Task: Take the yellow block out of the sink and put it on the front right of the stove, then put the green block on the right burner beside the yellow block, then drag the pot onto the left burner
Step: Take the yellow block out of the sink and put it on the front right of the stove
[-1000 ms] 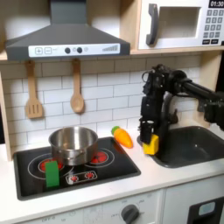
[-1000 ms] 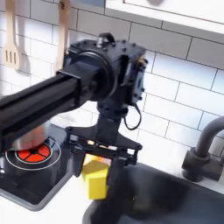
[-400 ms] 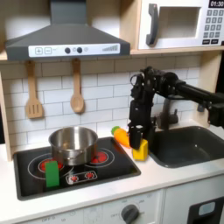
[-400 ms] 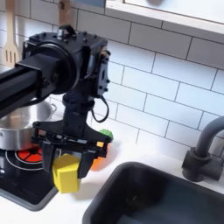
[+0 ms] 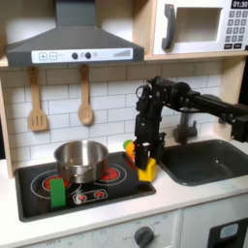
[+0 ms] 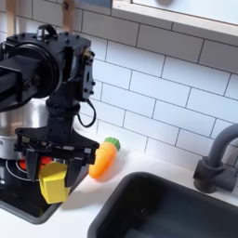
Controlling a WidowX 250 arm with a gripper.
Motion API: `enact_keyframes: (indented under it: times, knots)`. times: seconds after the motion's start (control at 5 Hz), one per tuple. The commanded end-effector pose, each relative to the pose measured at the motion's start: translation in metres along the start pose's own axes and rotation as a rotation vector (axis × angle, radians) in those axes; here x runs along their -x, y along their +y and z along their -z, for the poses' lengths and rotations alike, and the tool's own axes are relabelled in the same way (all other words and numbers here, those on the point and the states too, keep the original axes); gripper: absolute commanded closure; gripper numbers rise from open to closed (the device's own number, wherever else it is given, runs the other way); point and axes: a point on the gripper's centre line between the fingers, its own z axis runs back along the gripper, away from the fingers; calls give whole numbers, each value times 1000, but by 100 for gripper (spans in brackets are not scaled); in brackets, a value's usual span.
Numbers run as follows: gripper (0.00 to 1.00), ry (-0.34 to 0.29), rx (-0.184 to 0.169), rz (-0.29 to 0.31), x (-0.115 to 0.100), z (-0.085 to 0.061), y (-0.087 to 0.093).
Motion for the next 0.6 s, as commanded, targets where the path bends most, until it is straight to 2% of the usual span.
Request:
enact_keyframes:
  times: [0.0, 0.4]
  knots:
    - [100, 1, -6, -47, -6, 6, 15]
    - [100, 0, -6, -36, -5, 8, 10]
